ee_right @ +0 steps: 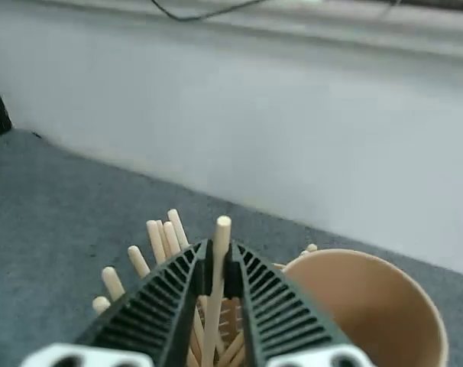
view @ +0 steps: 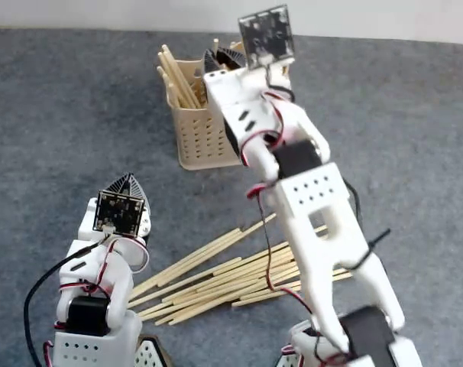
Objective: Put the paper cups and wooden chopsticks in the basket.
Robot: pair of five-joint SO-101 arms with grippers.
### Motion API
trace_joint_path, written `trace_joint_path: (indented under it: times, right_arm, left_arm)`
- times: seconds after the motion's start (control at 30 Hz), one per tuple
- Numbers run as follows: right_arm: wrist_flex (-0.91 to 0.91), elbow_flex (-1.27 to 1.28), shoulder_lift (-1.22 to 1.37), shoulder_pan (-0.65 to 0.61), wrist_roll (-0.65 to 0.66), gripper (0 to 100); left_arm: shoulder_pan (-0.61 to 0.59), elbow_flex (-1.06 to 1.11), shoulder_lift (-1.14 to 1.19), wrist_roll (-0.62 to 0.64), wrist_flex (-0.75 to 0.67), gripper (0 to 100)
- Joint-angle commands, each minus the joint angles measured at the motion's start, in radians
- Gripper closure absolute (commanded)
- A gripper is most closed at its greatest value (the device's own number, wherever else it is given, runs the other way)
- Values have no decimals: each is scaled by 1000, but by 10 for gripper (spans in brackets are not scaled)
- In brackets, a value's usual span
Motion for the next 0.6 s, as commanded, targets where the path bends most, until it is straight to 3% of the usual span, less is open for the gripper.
trace_joint_path:
  times: [0.0, 0.37, 0.57]
  right_arm:
    - [45, -114, 53, -10, 12, 994]
    - [53, -136, 182, -5, 12, 986]
    - [54, -130, 125, -8, 8, 814]
  left_arm:
    - [-2, -7, -7, -8, -20, 988]
    - [-2, -7, -7, -8, -20, 988]
    - [-2, -7, -7, -8, -20, 988]
